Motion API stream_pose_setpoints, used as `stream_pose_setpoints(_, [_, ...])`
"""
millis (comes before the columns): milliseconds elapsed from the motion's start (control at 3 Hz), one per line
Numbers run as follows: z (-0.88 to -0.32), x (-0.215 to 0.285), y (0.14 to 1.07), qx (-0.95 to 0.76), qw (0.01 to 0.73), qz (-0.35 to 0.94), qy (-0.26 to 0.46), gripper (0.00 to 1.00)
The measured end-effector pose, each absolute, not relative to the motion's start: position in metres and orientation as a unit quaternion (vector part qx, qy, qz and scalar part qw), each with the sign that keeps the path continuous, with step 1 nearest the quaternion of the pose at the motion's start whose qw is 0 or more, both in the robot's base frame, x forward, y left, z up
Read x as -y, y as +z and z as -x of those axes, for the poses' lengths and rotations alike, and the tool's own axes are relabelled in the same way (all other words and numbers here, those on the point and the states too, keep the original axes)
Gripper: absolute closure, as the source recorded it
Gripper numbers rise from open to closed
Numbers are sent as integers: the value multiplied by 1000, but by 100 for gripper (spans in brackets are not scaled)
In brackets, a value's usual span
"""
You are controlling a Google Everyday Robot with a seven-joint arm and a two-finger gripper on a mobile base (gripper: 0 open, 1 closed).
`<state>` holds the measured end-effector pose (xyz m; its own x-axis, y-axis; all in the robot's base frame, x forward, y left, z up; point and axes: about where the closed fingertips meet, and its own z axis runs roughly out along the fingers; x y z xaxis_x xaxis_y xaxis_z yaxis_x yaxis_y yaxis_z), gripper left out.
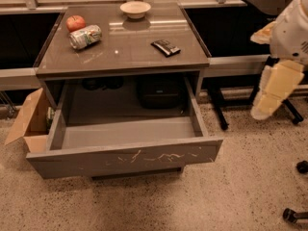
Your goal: Place rxbar chocolate into top drawer
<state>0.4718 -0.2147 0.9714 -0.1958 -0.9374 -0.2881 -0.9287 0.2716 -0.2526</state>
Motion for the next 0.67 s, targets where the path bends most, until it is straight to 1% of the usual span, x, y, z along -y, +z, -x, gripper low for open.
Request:
stream_pose_setpoints(333, [-524,204,963,-755,235,611,29,0])
stream_pose_setpoints(667, [-578,193,954,-748,289,593,78,0])
